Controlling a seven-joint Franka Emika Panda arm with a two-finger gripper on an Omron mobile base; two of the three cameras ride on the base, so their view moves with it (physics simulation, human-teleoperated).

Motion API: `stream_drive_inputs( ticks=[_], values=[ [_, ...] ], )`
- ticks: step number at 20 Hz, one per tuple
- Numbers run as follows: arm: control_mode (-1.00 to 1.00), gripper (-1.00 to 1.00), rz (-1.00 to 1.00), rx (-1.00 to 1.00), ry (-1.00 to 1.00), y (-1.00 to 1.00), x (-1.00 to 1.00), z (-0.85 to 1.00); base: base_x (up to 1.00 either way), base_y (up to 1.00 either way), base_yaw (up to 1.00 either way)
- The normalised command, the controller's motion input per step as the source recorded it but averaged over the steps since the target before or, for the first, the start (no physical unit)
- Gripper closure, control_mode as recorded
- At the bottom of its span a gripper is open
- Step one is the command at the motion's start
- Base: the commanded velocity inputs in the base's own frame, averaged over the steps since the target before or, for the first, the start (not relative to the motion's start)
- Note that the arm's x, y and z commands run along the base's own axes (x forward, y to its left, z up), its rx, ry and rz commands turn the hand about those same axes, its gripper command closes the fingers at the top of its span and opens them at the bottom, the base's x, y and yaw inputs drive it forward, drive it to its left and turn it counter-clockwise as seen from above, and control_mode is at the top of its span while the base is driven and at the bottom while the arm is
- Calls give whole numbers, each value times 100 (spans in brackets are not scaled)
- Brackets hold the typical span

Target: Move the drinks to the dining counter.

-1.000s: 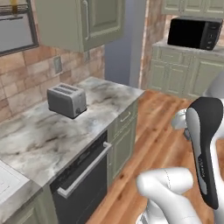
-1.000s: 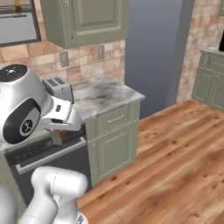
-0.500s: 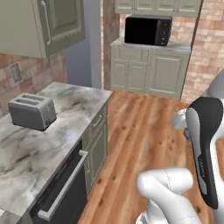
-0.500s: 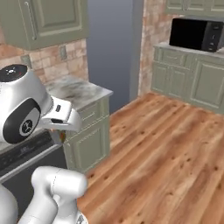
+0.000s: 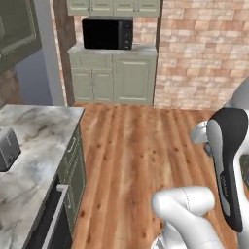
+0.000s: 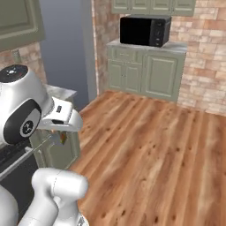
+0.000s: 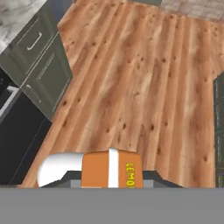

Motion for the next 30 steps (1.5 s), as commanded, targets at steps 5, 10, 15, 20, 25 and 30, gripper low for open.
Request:
stream_drive_inputs(
  ticks=[5,10,15,20,25,30],
  values=[
    [100,100,0,0,0,0,0,0,0,3,-45],
    [100,100,0,0,0,0,0,0,0,0,-42],
    [100,100,0,0,0,0,0,0,0,0,-40],
    [100,100,0,0,0,0,0,0,0,0,-38],
    [100,100,0,0,0,0,0,0,1,0,-38],
    [100,100,0,0,0,0,0,0,6,0,-37]
  ],
)
